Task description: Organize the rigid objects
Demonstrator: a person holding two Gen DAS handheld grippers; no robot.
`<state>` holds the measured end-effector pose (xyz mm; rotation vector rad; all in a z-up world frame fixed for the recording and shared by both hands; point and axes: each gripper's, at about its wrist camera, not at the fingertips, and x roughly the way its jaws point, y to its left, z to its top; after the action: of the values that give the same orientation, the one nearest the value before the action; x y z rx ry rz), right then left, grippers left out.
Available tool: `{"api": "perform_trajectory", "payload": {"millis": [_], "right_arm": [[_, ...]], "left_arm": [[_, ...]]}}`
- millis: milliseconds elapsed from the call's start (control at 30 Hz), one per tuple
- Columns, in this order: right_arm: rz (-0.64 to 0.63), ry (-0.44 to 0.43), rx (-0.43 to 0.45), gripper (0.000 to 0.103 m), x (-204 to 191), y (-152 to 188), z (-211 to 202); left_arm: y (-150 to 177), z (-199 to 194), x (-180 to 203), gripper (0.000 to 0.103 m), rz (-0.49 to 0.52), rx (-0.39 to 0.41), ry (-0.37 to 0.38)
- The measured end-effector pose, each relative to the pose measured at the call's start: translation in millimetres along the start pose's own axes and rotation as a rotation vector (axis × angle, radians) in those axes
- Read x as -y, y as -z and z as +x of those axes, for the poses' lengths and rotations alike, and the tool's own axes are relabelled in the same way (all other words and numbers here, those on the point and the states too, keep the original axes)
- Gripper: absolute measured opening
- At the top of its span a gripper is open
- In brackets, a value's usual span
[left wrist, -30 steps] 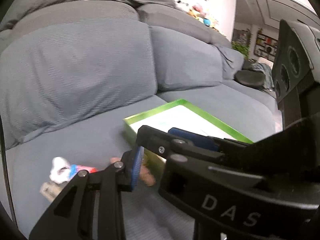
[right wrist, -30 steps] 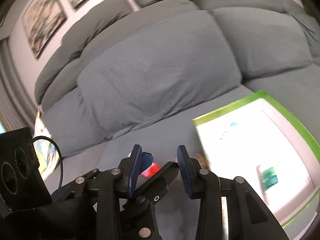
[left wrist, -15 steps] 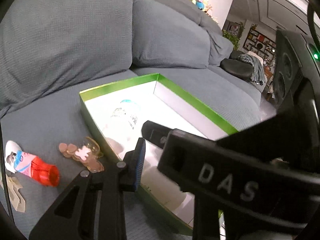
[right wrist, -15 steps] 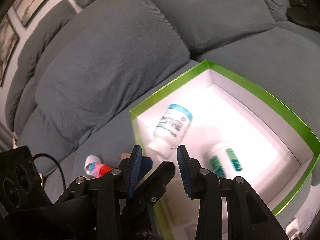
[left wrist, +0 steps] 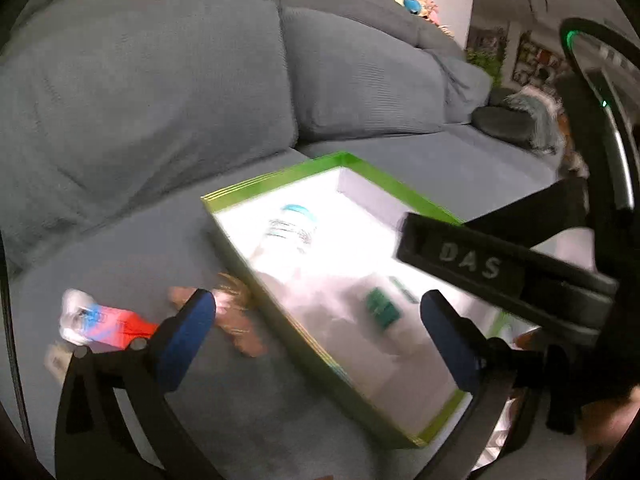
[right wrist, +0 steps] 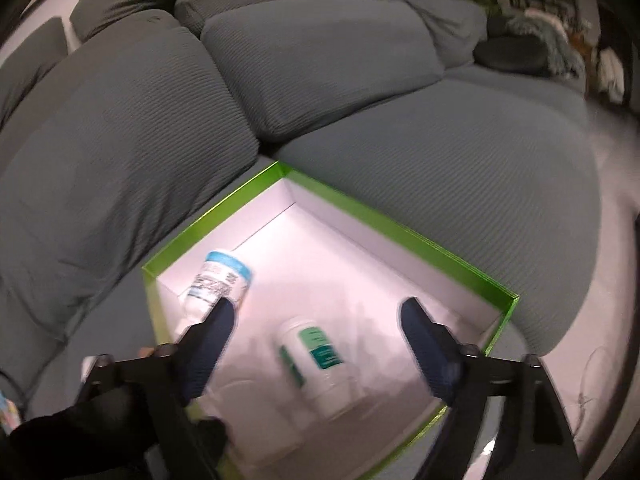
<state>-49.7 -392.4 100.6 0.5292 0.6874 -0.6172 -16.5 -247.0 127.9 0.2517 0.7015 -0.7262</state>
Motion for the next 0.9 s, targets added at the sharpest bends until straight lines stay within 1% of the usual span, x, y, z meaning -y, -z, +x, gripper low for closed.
{"api": "perform_trajectory", "payload": {"millis": [67,133,267,433,500,600,667,800,900], "right_arm": [[-0.007,0.013,0.011,0.090,0.7,-0.1,-4.3],[-0.008,0.024,0.014,0.090,1.2,-0.3,-6.8],[-0.022,0.045,0.018,0.091,-2.8,0.4,-10.9],[-0.011,0.018,0.024,0.091,-1.9,1.1,-16.0],[-0.013,-0.016,0.027,0.091,-4.3,1.1,-16.7],[-0.007,-0.095,0.029,0.091,-7.4,0.5,-20.0],[-0.008,-0.121,0.031,0.091,-10.7,0.9,-21.5],[-0.029,-0.201,0.029,0.091,-22.2,2.8,-25.3],[-0.035,-0.296,0.005,0.091,-35.3,5.7,-25.9]], "left_arm": [[3.6,-6.7,-2.3,0.102,0.031,0.012,-0.073],[6.0,-8.2,-8.2,0.102,0.044,0.010,-0.098],[6.4,-9.4,-16.9,0.102,0.038,0.012,-0.099],[5.1,-14.3,-29.8,0.102,0.007,0.026,-0.088],[6.4,-19.6,-38.2,0.102,-0.016,0.034,-0.092],[7.5,-23.6,-59.4,0.102,-0.066,0.036,-0.109],[9.9,-25.8,-73.4,0.102,-0.096,0.037,-0.135],[17.3,-31.7,-110.2,0.102,-0.175,0.033,-0.198],[27.1,-37.8,-146.0,0.102,-0.263,0.027,-0.247]]}}
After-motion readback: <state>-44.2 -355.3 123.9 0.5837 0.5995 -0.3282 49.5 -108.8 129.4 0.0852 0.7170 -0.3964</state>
